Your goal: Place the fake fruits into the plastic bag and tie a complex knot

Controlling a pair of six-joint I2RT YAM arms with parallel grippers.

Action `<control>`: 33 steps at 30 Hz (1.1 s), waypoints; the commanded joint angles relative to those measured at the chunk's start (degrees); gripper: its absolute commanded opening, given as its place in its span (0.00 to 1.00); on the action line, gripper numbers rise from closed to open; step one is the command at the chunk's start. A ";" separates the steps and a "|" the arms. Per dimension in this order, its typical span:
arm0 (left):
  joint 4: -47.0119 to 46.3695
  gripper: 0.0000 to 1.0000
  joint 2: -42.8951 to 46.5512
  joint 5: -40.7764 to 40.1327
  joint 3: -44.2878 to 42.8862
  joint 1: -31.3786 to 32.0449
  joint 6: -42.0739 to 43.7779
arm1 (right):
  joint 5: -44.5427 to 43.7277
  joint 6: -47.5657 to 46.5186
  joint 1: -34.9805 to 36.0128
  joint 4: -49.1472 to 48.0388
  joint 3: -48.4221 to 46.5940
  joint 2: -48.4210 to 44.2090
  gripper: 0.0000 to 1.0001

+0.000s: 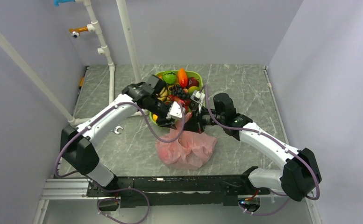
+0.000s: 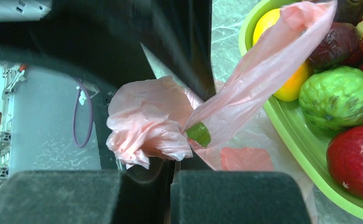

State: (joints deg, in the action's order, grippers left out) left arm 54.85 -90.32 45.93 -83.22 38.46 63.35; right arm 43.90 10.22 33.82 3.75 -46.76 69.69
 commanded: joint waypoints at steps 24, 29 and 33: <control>-35.08 0.04 15.07 11.50 29.83 -7.63 -36.03 | -13.42 15.39 -1.48 -7.04 11.57 -17.07 0.00; -21.92 0.00 11.80 11.64 20.60 -14.87 -23.65 | -10.87 16.67 -0.73 -7.75 13.49 -17.30 0.00; -16.71 0.02 10.69 15.45 17.23 -14.66 -17.44 | -9.74 15.46 -0.63 -9.05 12.47 -15.61 0.00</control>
State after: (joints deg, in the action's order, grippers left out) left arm 29.06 -79.02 56.23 -62.26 23.42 35.29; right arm 31.90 25.61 32.84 -2.79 -33.63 53.39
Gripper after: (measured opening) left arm 0.009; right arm 0.010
